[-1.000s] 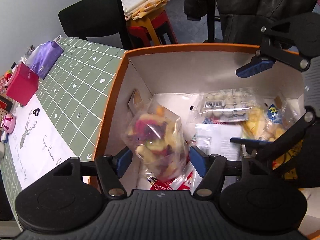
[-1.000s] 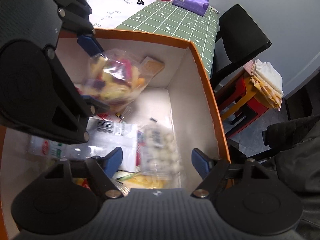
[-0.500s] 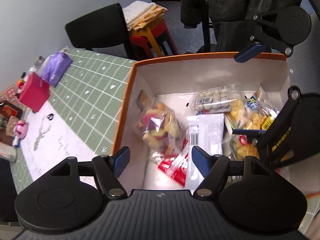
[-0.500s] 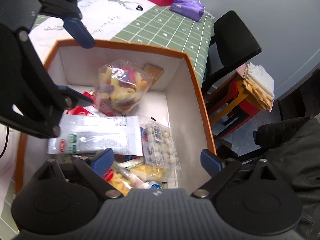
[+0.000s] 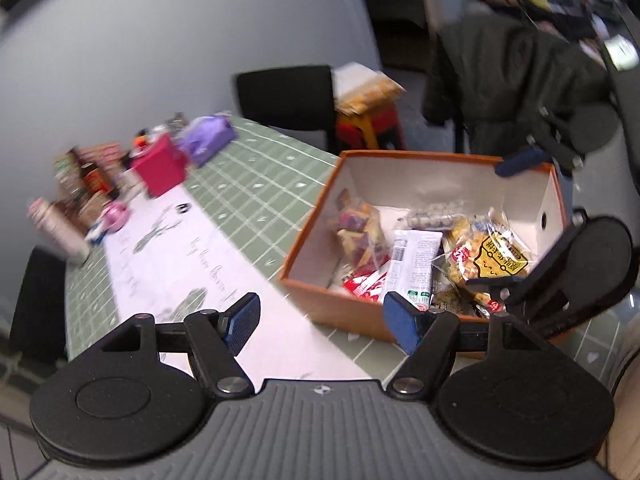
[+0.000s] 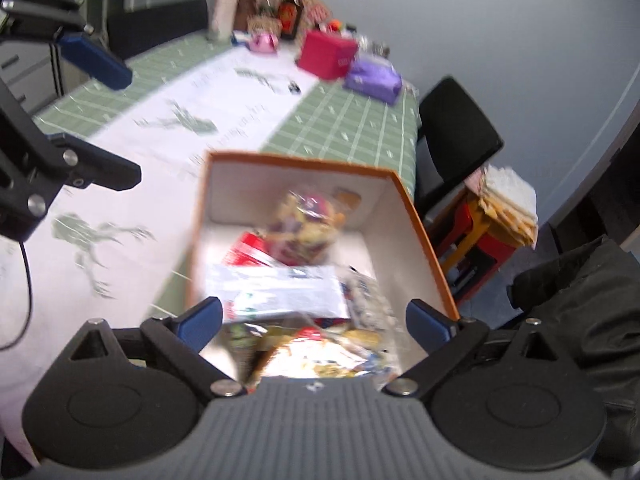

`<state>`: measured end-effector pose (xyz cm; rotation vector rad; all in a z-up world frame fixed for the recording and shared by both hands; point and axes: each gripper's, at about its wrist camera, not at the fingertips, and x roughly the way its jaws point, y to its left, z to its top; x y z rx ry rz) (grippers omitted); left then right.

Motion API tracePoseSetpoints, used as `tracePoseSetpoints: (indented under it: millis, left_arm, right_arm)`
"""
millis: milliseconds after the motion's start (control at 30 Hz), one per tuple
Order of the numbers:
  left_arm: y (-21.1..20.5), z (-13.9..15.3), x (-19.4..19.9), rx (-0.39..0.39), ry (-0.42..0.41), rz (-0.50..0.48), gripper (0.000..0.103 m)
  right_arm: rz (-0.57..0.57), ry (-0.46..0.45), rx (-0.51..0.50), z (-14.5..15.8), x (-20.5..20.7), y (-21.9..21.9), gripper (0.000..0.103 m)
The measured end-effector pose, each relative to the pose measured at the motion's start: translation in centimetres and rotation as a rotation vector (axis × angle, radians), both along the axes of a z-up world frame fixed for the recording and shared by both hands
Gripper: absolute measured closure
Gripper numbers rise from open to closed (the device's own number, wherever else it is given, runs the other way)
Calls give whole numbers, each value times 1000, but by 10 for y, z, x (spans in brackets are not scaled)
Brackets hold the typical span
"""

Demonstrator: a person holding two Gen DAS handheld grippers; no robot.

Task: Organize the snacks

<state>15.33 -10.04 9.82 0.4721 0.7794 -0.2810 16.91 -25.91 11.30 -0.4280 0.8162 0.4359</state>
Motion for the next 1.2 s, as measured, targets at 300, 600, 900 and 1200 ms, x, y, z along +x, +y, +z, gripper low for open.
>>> tracePoseSetpoints:
  millis: [300,600,900,1200]
  left_arm:
    - [43,24,-104,-153,-149,147,20]
    - [78,-6,-185,-251,-342,411,15]
    - [91,-47,-213,-268,-332,513,14]
    - [91,-77,-217,-276,-286,559,14]
  right_arm:
    - [-15,-180,122,8,-96,17,4]
    - [-123,-290,209,-5,-172,38,4]
    - [-205,-365,231,-19,-220,49,3]
    - [-270,-344,314,-27,-229,48,3]
